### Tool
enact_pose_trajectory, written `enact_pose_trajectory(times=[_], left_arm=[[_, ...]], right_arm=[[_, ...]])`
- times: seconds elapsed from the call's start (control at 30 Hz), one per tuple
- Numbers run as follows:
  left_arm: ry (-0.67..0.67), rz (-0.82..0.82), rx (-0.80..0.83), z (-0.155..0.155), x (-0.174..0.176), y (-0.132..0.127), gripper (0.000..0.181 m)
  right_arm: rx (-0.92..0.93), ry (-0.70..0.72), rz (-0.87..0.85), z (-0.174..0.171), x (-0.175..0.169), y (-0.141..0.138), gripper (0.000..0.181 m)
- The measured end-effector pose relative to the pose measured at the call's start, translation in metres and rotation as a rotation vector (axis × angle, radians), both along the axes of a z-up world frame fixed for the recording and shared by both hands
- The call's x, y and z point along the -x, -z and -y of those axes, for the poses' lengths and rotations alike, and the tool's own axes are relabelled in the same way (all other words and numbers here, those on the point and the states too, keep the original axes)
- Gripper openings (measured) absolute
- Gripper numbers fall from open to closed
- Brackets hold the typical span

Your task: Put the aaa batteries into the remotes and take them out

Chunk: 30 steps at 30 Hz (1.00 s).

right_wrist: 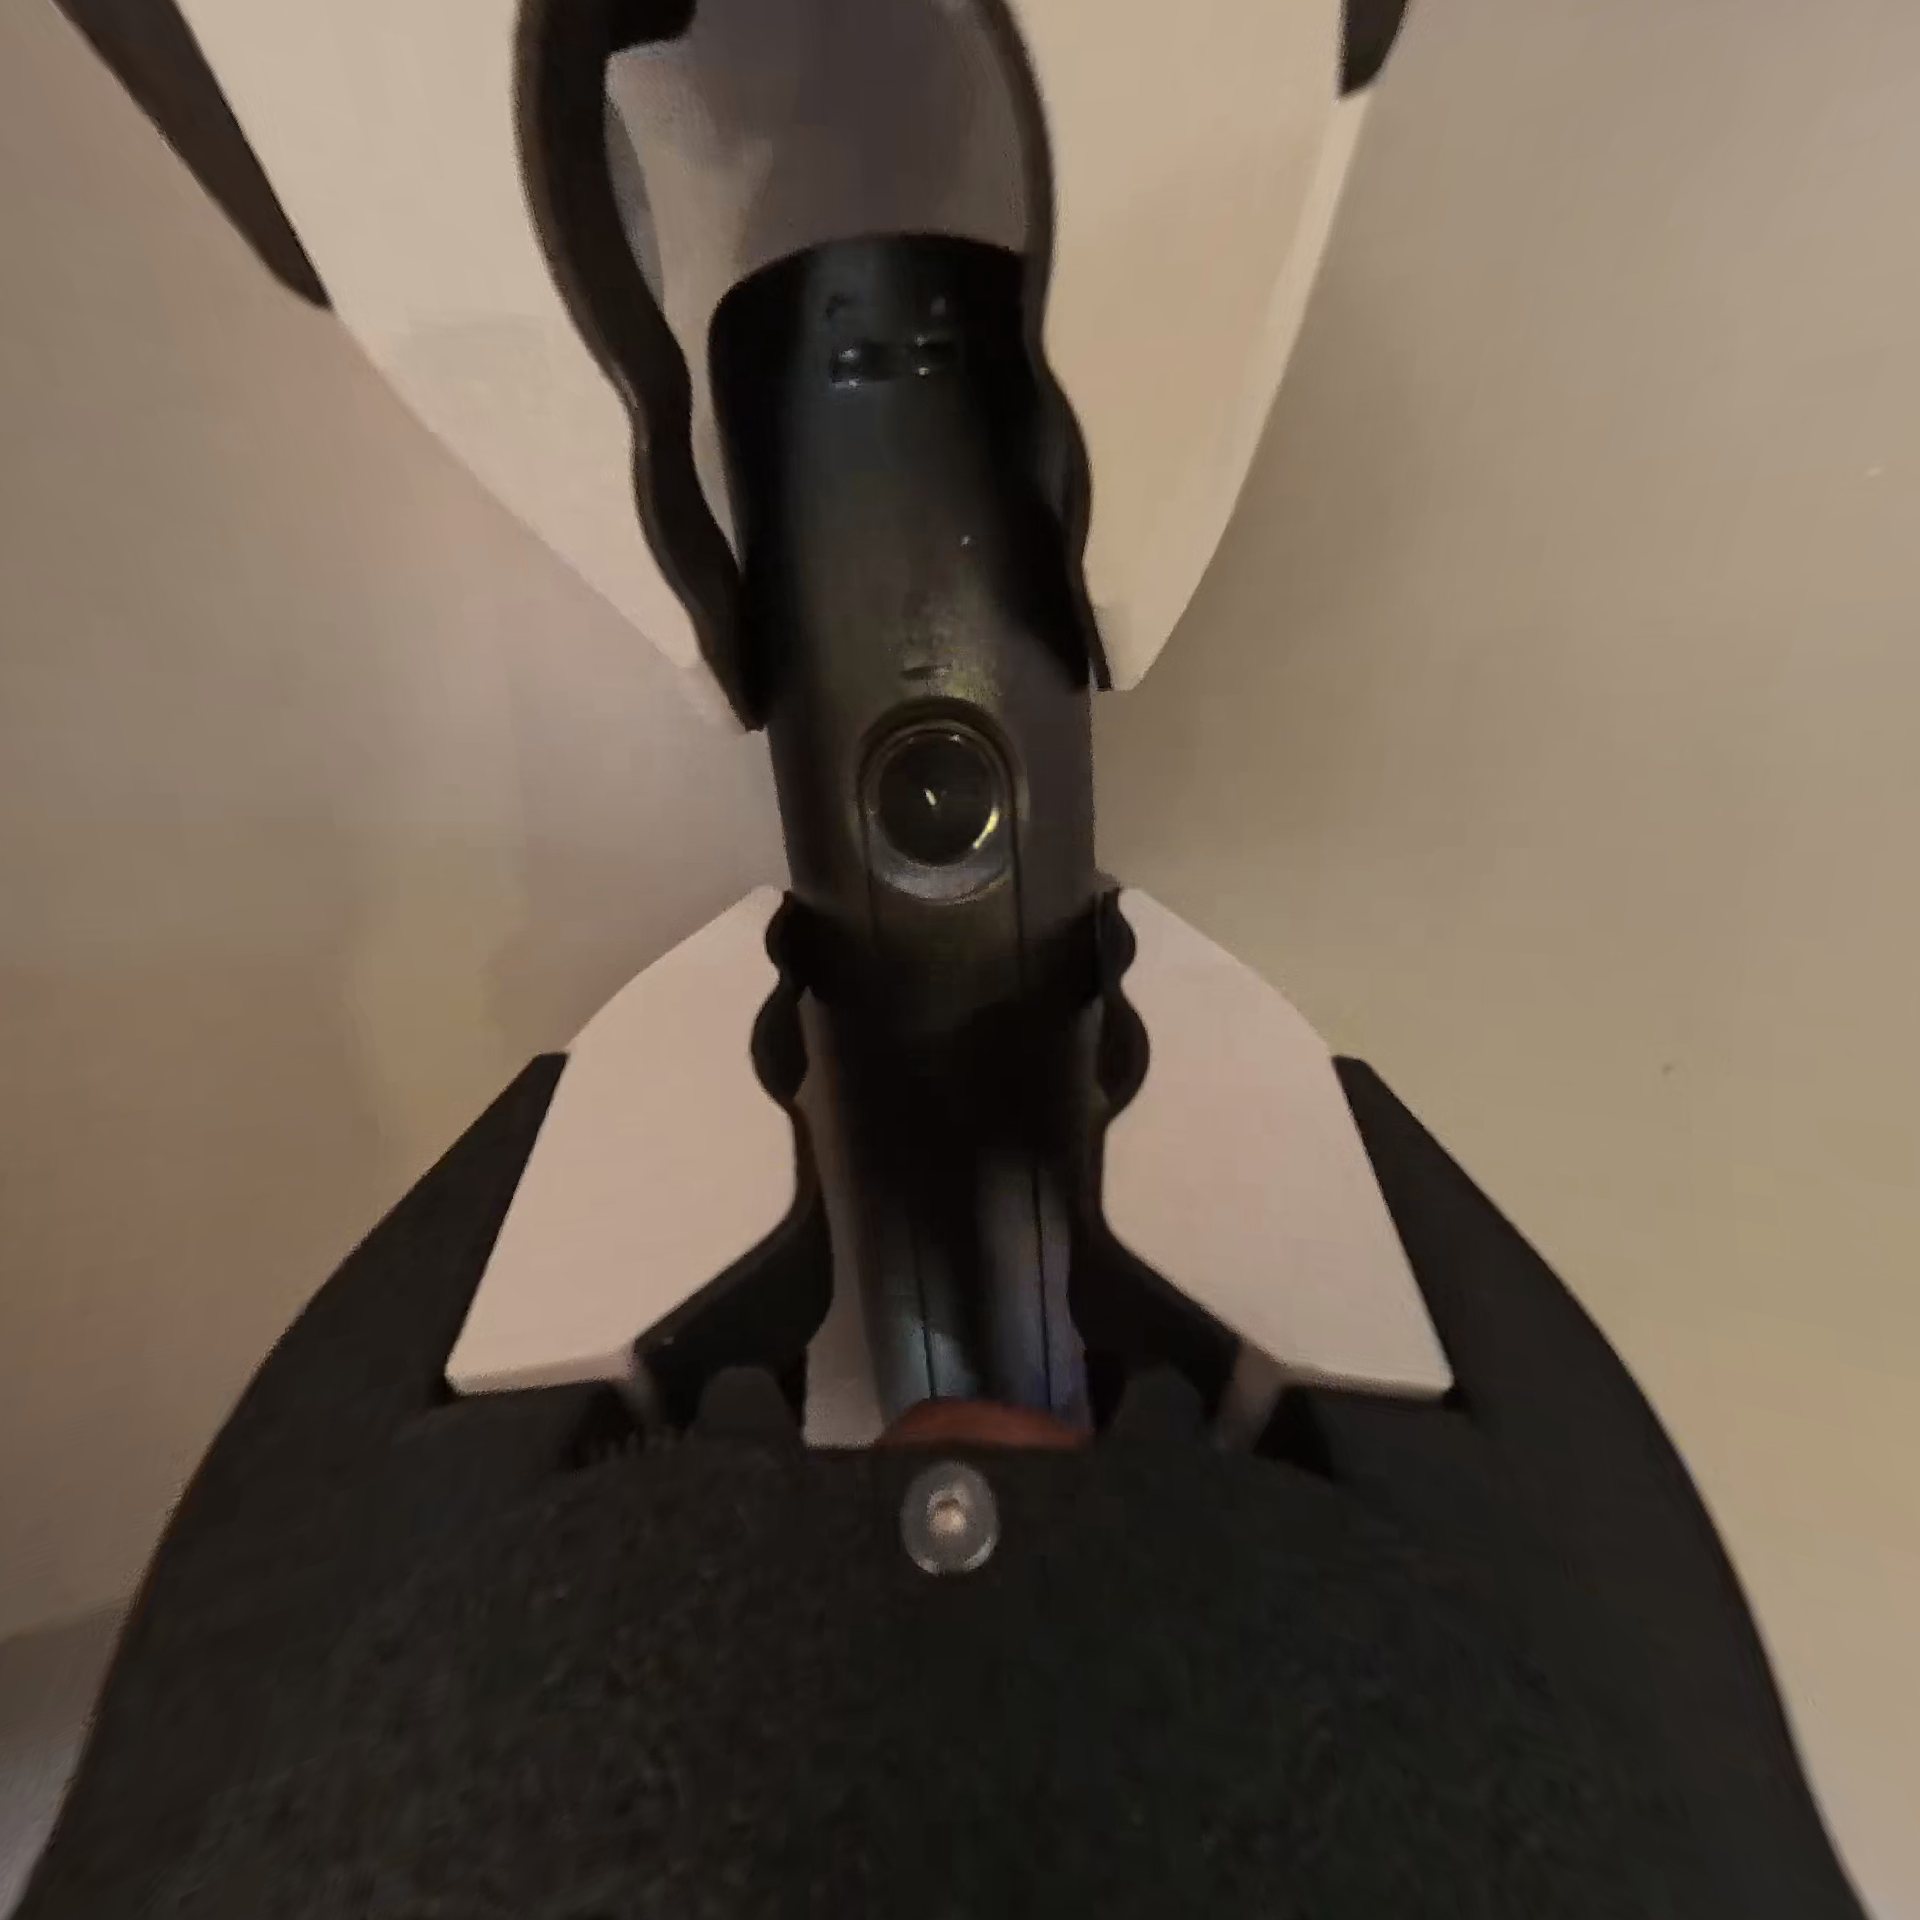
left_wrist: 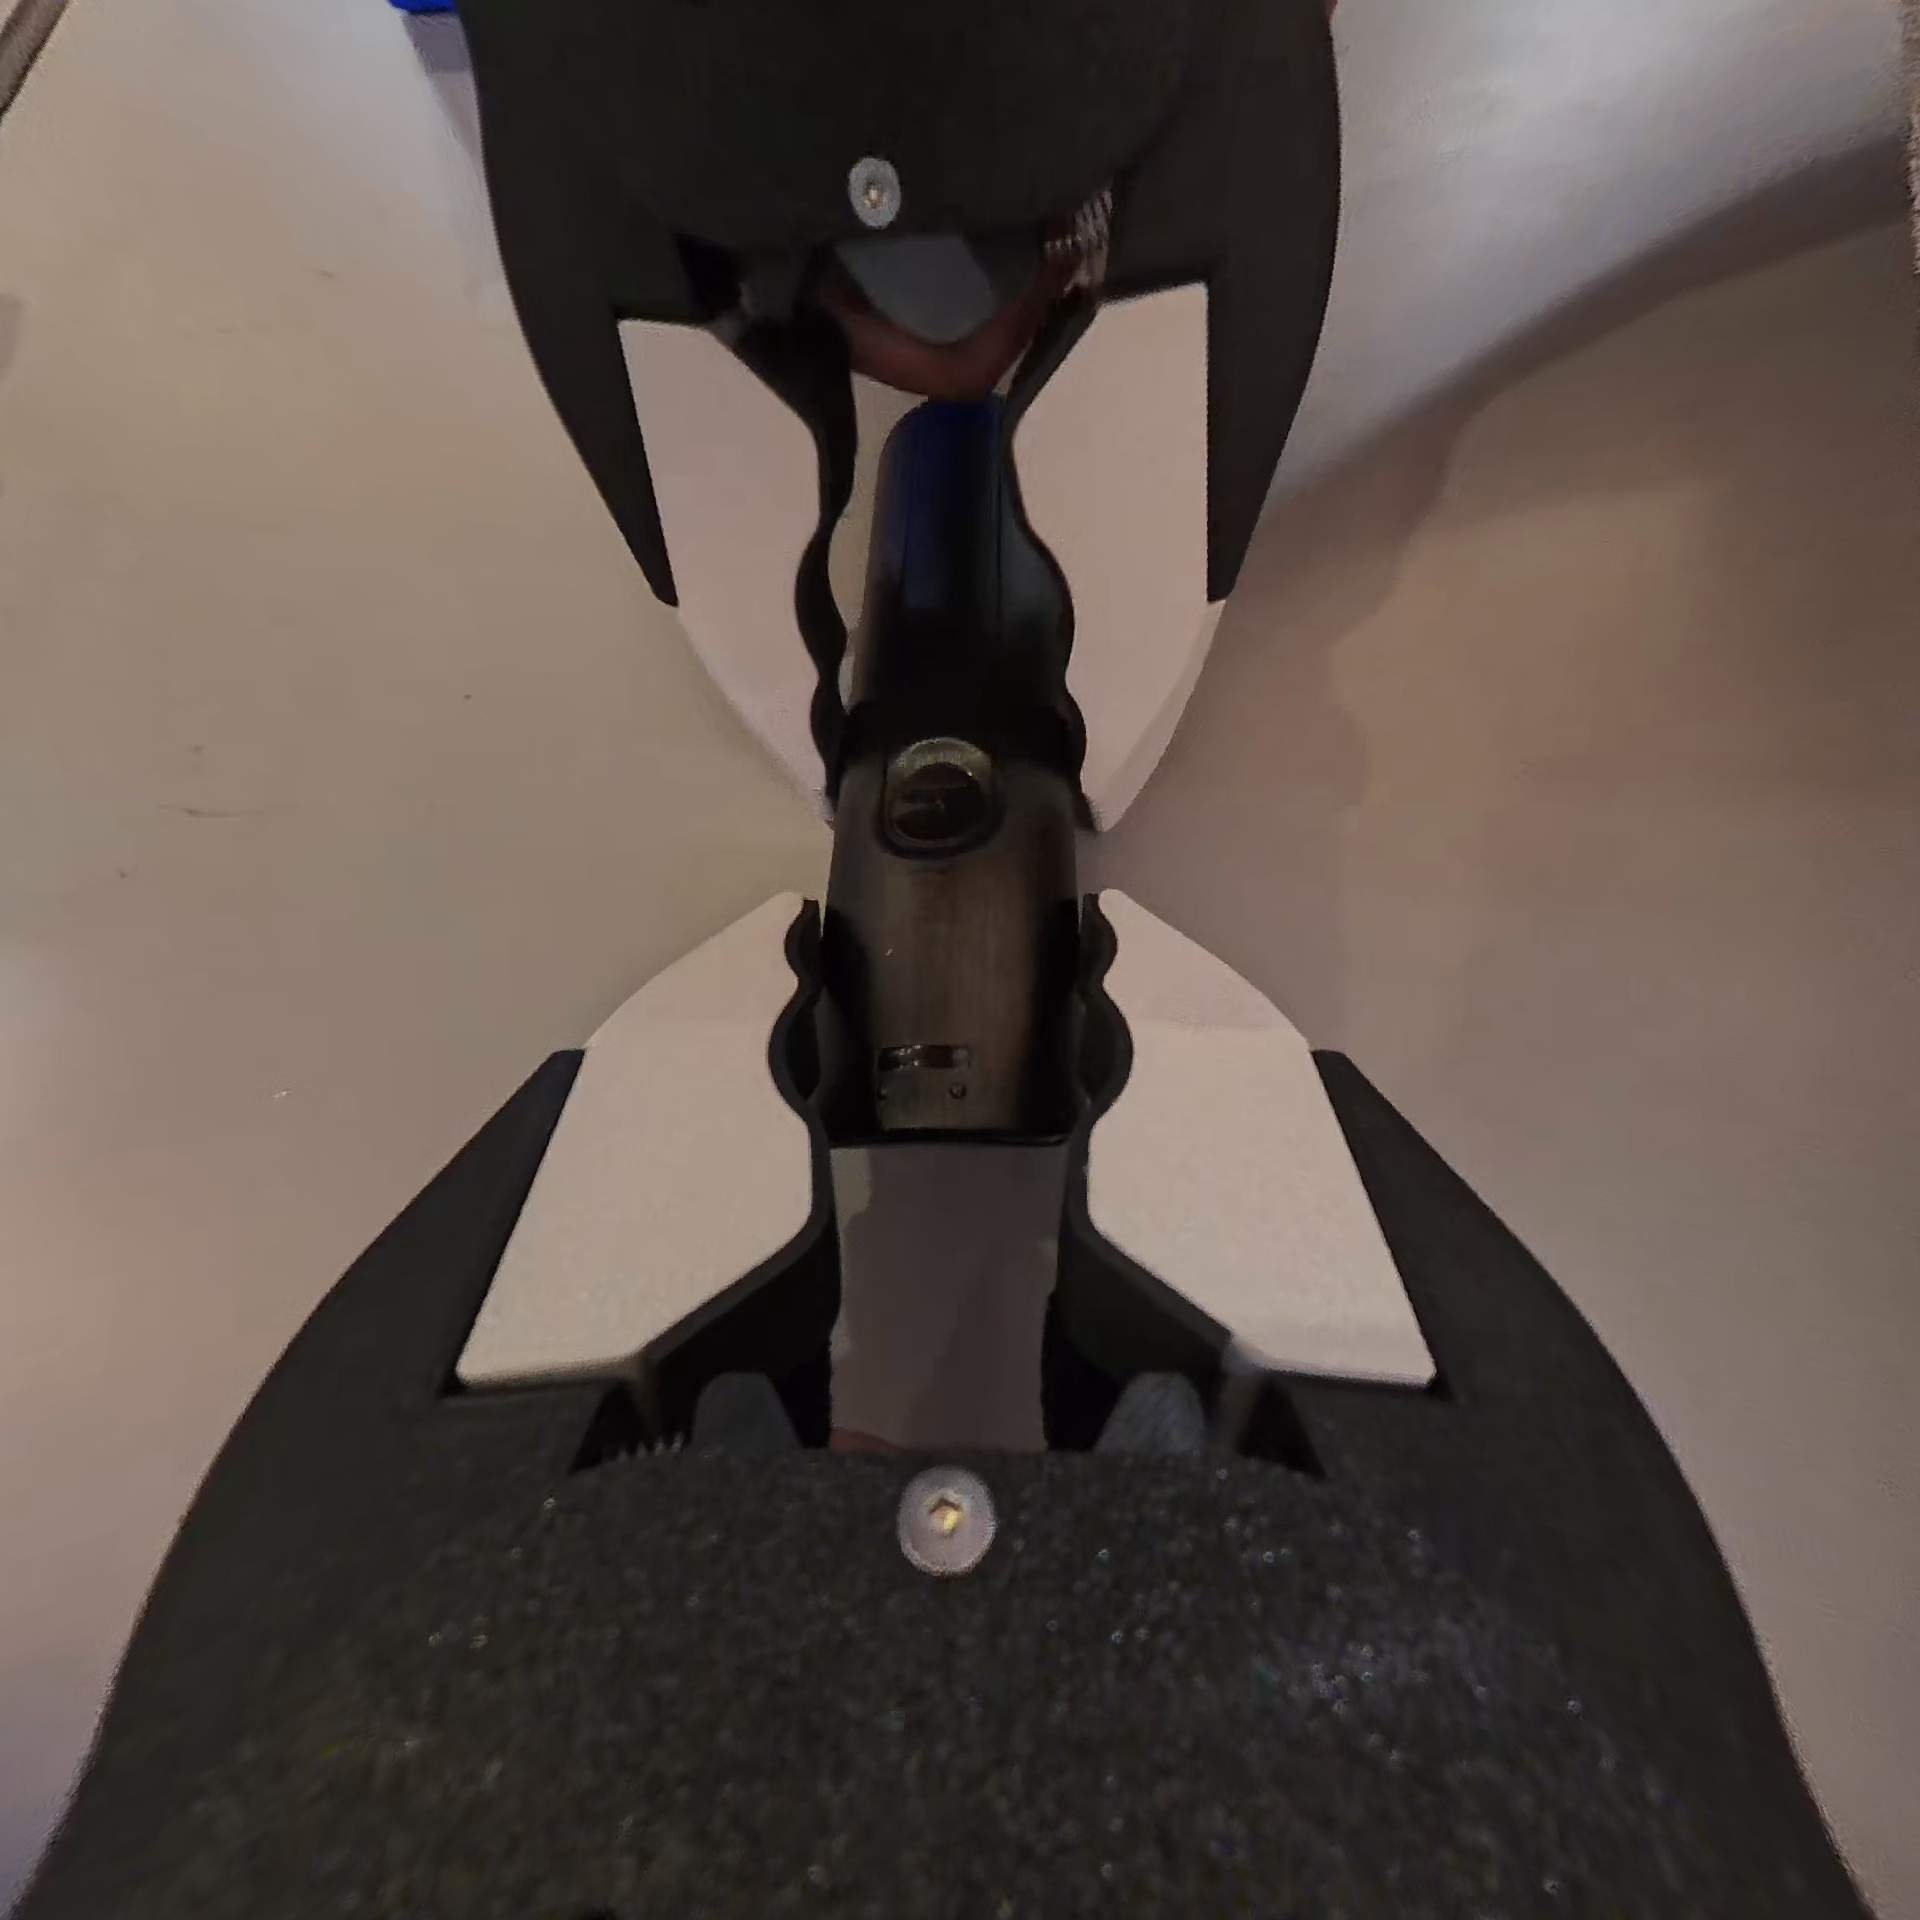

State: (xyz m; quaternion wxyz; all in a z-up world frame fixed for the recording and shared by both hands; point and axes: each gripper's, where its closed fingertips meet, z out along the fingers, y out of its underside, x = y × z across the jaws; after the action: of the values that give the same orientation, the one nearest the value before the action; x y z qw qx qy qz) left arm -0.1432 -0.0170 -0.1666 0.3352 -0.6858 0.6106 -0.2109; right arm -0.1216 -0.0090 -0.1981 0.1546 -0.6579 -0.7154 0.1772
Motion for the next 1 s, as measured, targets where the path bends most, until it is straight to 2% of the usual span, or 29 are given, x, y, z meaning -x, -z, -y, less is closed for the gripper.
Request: enact_pose_trajectory(times=[0.1, 0.13, 0.23, 0.33, 0.4, 0.5, 0.57, 0.6, 0.63, 0.67, 0.73, 0.8, 0.87, 0.93, 1.0], left_arm=[[-0.038, 0.065, -0.005, -0.002, 0.003, -0.012, 0.049], [-0.067, 0.102, -0.005, -0.003, 0.007, -0.018, 0.057], [-0.25, 0.242, 0.004, -0.012, 0.029, -0.038, 0.075], [-0.398, 0.405, 0.101, -0.005, 0.046, -0.042, 0.073], [-0.453, 0.435, 0.108, 0.001, 0.052, -0.035, 0.068], [-0.499, 0.394, 0.079, 0.001, 0.053, -0.027, 0.066], [-0.48, 0.398, 0.089, 0.003, 0.047, -0.028, 0.065], [-0.474, 0.401, 0.093, 0.004, 0.045, -0.028, 0.065], [-0.466, 0.398, 0.102, 0.005, 0.043, -0.026, 0.065], [-0.463, 0.385, 0.107, 0.007, 0.043, -0.024, 0.065], [-0.46, 0.375, 0.102, 0.008, 0.043, -0.023, 0.064], [-0.47, 0.388, 0.078, 0.008, 0.044, -0.026, 0.06], [-0.464, 0.393, 0.073, 0.009, 0.045, -0.028, 0.06], [-0.473, 0.378, 0.06, 0.008, 0.047, -0.026, 0.06], [-0.47, 0.362, 0.05, 0.008, 0.048, -0.024, 0.06]], right_arm=[[-0.021, 0.015, -0.026, -0.002, 0.001, -0.005, 0.053], [-0.03, 0.043, -0.034, -0.004, -0.001, -0.008, 0.053], [-0.054, 0.21, -0.079, -0.012, -0.018, -0.023, 0.053], [-0.095, 0.436, -0.248, -0.017, -0.035, -0.072, 0.053], [-0.19, 0.579, -0.377, -0.021, -0.055, -0.127, 0.053], [-0.402, 0.854, -0.528, -0.042, -0.126, -0.22, 0.053], [-0.479, 1.105, -0.483, -0.067, -0.203, -0.248, 0.053], [-0.508, 1.25, -0.438, -0.082, -0.246, -0.25, 0.053], [-0.442, 1.373, -0.357, -0.094, -0.283, -0.235, 0.053], [-0.326, 1.448, -0.241, -0.102, -0.31, -0.208, 0.053], [-0.141, 1.522, -0.038, -0.114, -0.344, -0.151, 0.054], [0.074, 1.509, 0.087, -0.112, -0.346, -0.098, 0.053], [0.149, 1.497, 0.196, -0.111, -0.347, -0.059, 0.054], [0.228, 1.496, 0.274, -0.104, -0.345, -0.03, 0.053], [0.279, 1.512, 0.295, -0.096, -0.341, -0.015, 0.054]])
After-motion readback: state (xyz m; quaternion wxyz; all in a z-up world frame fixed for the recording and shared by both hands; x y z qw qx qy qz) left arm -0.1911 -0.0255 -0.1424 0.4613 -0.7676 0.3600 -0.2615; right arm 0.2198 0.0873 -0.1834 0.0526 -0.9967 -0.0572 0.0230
